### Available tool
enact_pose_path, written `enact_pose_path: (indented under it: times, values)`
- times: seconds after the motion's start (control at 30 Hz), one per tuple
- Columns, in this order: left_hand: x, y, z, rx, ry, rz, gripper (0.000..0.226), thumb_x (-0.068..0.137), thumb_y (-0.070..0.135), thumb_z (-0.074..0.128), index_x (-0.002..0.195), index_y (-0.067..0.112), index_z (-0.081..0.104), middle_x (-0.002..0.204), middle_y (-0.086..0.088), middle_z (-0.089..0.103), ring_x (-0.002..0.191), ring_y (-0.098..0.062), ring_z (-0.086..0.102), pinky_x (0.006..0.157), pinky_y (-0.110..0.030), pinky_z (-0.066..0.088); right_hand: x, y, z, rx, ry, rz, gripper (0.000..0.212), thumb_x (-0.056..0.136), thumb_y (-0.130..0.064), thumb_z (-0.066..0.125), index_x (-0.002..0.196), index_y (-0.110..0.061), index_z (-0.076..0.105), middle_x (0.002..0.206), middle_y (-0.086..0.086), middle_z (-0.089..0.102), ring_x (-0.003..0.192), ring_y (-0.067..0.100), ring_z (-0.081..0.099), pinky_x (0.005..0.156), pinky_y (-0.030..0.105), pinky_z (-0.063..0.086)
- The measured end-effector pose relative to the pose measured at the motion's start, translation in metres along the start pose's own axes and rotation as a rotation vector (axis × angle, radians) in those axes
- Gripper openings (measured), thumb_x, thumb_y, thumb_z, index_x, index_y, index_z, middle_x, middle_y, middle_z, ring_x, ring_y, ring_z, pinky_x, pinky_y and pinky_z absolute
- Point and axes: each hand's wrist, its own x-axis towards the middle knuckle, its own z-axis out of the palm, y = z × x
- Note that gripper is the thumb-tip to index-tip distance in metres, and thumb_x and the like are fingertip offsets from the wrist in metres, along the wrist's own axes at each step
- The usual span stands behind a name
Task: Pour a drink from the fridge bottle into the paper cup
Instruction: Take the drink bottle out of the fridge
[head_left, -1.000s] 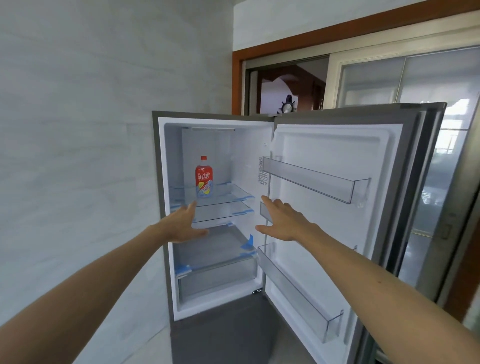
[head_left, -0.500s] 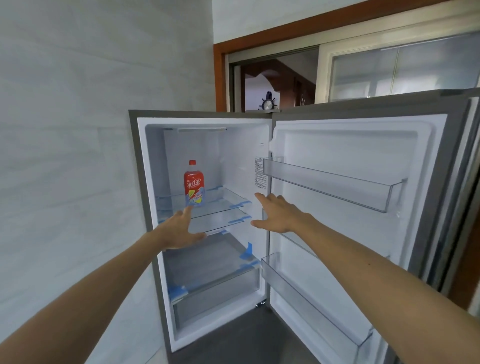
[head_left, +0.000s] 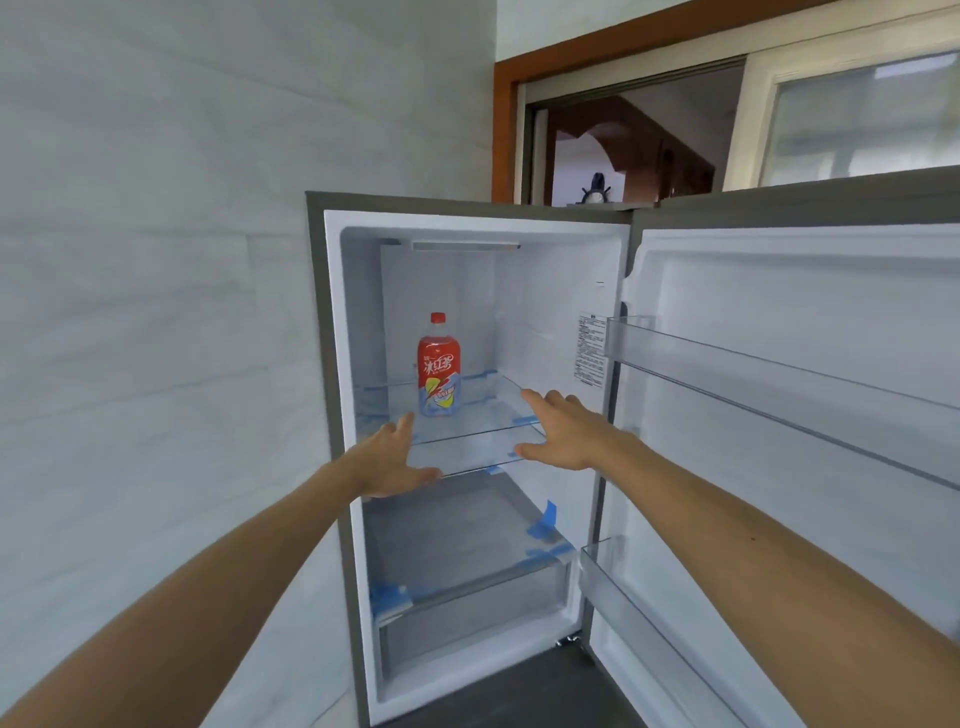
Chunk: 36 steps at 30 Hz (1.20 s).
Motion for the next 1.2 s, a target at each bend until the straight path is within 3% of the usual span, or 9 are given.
enact_pose_path:
  times: [0.43,0.67,0.8,0.97,1.2]
  values:
    - [0.129,-0.023,-0.005,-0.037,0.025,-0.109,0.091,0.093,0.052,0.059,0.157,0.019,0.004,0.162,-0.014,0.022,0.145,-0.035,0.032,0.116,-0.049,0.031,0.174,0.010,0.034,0.103,-0.001,-0.135,0.087,0.090,-0.053,0.060,0.155,-0.024,0.011,0.157,0.017,0.024,0.140,0.034,0.031,0.107,0.048,0.038]
    - [0.199,-0.045,0.001,-0.039,0.056,-0.133,0.093,0.089,0.061,0.059,0.158,0.025,0.007,0.162,-0.009,0.026,0.144,-0.032,0.036,0.115,-0.048,0.034,0.257,0.020,0.052,0.205,0.004,-0.178,0.088,0.088,-0.052,0.065,0.154,-0.024,0.015,0.147,0.015,0.035,0.137,0.035,0.035,0.106,0.052,0.040]
    - [0.233,-0.060,0.010,-0.031,0.020,-0.228,0.105,0.082,0.071,0.059,0.157,0.027,0.001,0.163,-0.013,0.021,0.145,-0.036,0.034,0.114,-0.055,0.035,0.290,0.026,0.056,0.302,0.026,-0.195,0.085,0.089,-0.048,0.066,0.153,-0.024,0.016,0.146,0.016,0.036,0.136,0.035,0.036,0.107,0.051,0.038]
    - [0.259,-0.069,0.017,-0.047,-0.003,-0.281,0.108,0.083,0.071,0.058,0.158,0.022,-0.002,0.165,-0.012,0.015,0.149,-0.034,0.026,0.117,-0.052,0.032,0.323,0.027,0.066,0.424,0.018,-0.202,0.083,0.088,-0.043,0.068,0.152,-0.026,0.019,0.145,0.015,0.038,0.135,0.035,0.037,0.107,0.050,0.037]
    - [0.283,-0.079,0.021,-0.057,-0.009,-0.299,0.104,0.081,0.070,0.061,0.157,0.024,0.006,0.163,-0.011,0.025,0.145,-0.033,0.033,0.114,-0.051,0.037,0.354,0.014,0.074,0.698,-0.040,-0.154,0.085,0.084,-0.039,0.074,0.151,-0.023,0.023,0.142,0.012,0.045,0.127,0.031,0.051,0.102,0.050,0.048]
